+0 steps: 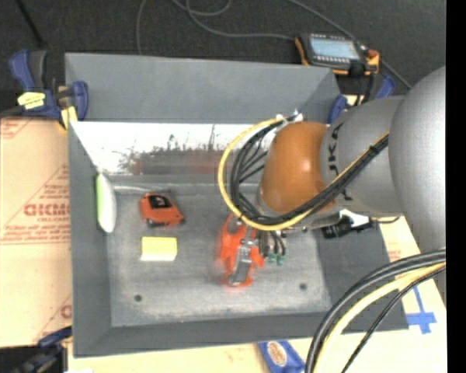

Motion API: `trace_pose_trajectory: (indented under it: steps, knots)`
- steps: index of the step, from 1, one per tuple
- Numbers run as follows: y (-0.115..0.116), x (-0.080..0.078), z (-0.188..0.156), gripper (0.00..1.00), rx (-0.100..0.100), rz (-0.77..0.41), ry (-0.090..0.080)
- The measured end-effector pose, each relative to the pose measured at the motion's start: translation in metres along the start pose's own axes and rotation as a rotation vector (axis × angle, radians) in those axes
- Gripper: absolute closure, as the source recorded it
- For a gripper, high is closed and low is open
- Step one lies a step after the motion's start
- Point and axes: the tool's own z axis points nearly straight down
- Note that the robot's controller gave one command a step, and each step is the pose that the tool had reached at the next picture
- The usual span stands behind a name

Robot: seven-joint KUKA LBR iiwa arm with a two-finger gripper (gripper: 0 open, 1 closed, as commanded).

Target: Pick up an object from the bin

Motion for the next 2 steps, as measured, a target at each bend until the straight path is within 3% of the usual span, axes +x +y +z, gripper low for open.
trace_pose_trajectory:
  steps: [1, 2]
  knots:
    - [-0.005, -0.016, 0.018, 0.0, 0.004, 0.071, 0.002]
    - [-0.086, -0.025, 0.025, 1.0, 0.004, -0.017, -0.004]
